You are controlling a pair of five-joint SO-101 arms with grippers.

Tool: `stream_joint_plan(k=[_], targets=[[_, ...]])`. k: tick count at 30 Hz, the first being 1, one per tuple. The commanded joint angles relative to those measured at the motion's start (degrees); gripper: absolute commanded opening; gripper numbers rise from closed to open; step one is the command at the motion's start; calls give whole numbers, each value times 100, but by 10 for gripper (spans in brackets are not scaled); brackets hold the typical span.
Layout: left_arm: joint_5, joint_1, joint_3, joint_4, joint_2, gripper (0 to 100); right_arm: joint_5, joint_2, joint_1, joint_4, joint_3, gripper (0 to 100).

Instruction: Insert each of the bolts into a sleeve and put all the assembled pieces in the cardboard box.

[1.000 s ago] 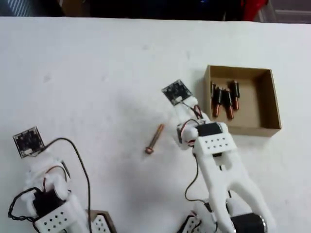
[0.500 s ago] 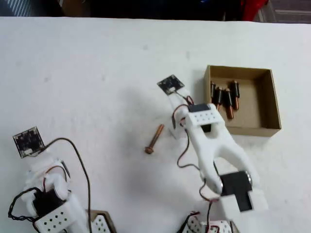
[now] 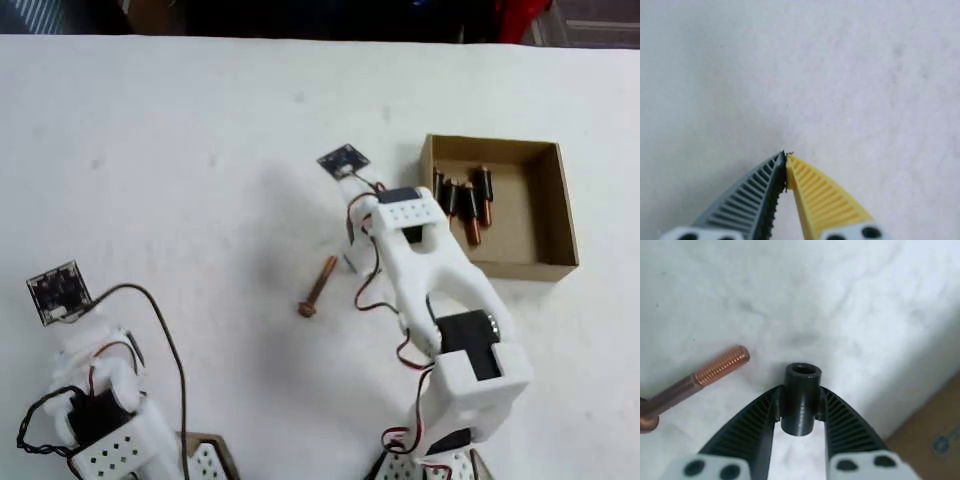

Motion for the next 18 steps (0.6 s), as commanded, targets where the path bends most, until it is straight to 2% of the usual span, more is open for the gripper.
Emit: stream_joint_plan(k=[1, 4, 18], targets=[[-26, -22, -18, -97, -57, 20, 325, 57, -127, 92, -185, 77], [-26, -22, -18, -97, -57, 20, 369, 48, -171, 127, -185, 108], [-26, -22, -18, -97, -57, 20, 659, 57, -171, 127, -193, 82]])
